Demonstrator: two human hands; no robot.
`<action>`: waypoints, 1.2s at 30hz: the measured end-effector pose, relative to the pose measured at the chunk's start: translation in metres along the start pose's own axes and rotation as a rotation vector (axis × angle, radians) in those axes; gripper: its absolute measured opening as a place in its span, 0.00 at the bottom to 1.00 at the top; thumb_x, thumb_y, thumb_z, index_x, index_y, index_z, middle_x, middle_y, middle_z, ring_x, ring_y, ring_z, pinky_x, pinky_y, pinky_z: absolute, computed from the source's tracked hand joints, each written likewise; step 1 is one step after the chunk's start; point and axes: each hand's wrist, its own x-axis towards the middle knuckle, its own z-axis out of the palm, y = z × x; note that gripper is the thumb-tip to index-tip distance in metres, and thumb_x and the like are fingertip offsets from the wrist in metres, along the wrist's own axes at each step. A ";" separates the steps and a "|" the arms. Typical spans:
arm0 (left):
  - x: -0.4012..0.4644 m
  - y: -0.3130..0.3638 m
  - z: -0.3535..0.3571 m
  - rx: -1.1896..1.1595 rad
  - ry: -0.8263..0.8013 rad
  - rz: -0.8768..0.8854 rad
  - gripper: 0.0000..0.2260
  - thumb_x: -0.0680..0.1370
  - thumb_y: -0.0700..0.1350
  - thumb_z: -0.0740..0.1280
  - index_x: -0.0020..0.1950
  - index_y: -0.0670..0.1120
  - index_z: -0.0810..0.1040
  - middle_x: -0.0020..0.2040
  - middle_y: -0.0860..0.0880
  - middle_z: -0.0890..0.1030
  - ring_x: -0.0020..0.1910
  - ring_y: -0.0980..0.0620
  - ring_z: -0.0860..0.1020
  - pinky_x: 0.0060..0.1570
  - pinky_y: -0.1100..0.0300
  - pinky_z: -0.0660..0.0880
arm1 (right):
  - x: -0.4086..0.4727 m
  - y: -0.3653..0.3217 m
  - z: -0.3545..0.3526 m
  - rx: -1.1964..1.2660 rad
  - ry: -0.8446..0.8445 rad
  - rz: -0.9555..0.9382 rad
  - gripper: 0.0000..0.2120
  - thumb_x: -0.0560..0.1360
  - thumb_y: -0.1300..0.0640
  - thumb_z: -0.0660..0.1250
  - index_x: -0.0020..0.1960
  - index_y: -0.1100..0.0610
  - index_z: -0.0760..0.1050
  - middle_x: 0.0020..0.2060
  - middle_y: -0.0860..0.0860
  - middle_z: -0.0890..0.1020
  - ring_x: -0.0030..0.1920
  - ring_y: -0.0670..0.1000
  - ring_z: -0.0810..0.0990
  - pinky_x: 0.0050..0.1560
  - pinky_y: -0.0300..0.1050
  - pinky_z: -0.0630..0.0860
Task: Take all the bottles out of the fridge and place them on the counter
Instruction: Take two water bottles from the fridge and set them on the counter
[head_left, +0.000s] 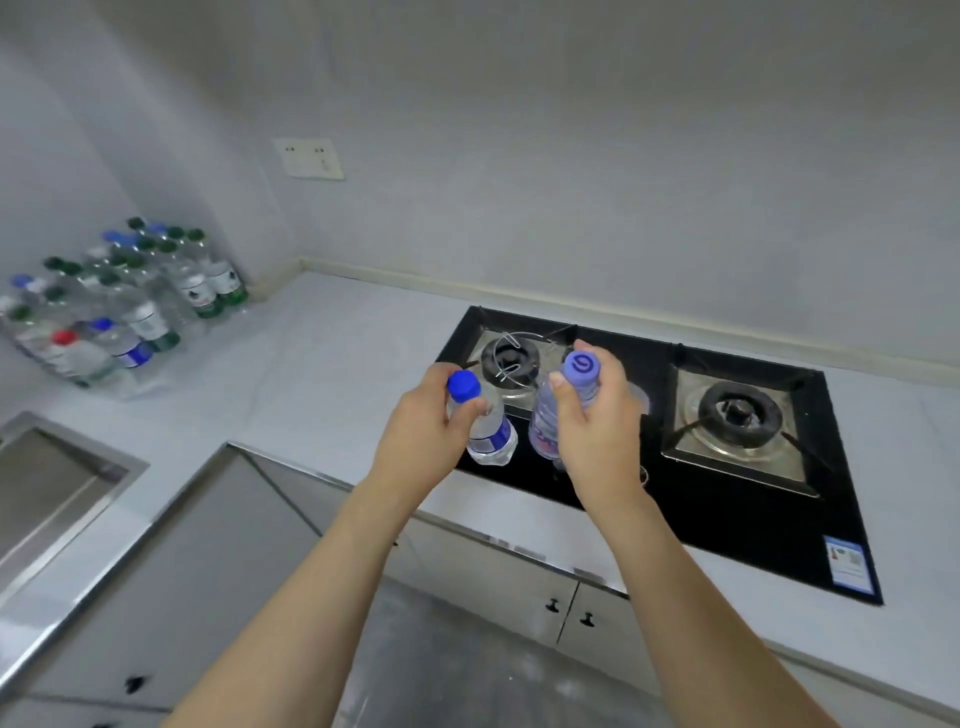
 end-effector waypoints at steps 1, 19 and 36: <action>-0.002 -0.011 -0.012 0.006 0.013 -0.019 0.15 0.78 0.51 0.67 0.61 0.49 0.71 0.51 0.49 0.81 0.43 0.48 0.77 0.42 0.55 0.73 | -0.004 -0.006 0.014 0.009 -0.023 -0.012 0.18 0.79 0.57 0.65 0.67 0.55 0.69 0.51 0.43 0.76 0.51 0.38 0.77 0.54 0.32 0.74; -0.029 -0.172 -0.177 -0.035 0.188 -0.237 0.11 0.78 0.49 0.66 0.60 0.51 0.71 0.51 0.49 0.80 0.47 0.46 0.79 0.47 0.50 0.77 | -0.054 -0.083 0.221 0.105 -0.297 -0.031 0.19 0.78 0.57 0.67 0.68 0.55 0.69 0.56 0.47 0.76 0.52 0.38 0.75 0.45 0.19 0.68; 0.048 -0.250 -0.211 -0.014 0.212 -0.363 0.09 0.79 0.49 0.65 0.58 0.52 0.70 0.51 0.51 0.80 0.34 0.52 0.73 0.38 0.57 0.72 | 0.013 -0.084 0.341 0.092 -0.438 -0.051 0.17 0.79 0.56 0.65 0.67 0.54 0.69 0.53 0.44 0.75 0.48 0.32 0.74 0.45 0.18 0.68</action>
